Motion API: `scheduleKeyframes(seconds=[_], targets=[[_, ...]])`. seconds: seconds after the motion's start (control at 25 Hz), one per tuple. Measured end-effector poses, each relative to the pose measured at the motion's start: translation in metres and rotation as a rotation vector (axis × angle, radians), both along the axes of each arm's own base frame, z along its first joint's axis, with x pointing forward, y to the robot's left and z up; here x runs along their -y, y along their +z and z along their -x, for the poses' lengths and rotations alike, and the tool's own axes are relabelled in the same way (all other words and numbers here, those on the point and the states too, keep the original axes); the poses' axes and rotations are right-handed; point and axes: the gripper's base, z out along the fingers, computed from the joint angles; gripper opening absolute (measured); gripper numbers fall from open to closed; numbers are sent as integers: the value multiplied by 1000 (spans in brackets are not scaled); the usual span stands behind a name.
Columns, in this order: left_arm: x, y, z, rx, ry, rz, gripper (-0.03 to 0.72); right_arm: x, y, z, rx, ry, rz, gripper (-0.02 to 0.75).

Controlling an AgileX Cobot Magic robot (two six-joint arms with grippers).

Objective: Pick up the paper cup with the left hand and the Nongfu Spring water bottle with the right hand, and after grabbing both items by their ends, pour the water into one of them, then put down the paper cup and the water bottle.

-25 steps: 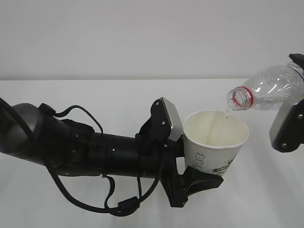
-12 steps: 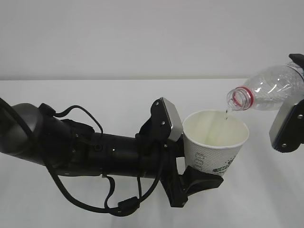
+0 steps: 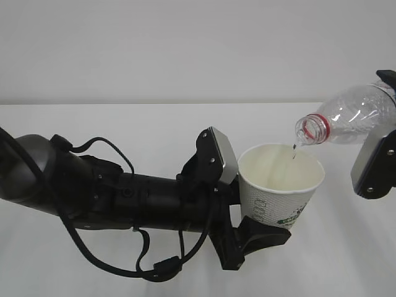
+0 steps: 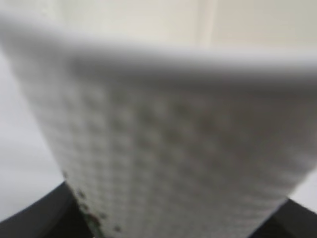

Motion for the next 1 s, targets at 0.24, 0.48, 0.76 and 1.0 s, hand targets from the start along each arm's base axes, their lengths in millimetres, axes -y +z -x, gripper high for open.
scheduleKeyframes(seconds=[0.24, 0.48, 0.76, 1.0], targets=[[0, 0, 0, 0, 0, 0, 517, 0, 0, 0, 0, 0, 3, 494], [0, 0, 0, 0, 0, 0, 517, 0, 1, 0, 13, 0, 5, 494], [0, 0, 0, 0, 0, 0, 517, 0, 1, 0, 15, -1, 5, 494], [0, 0, 0, 0, 0, 0, 517, 0, 1, 0, 15, -1, 6, 494]])
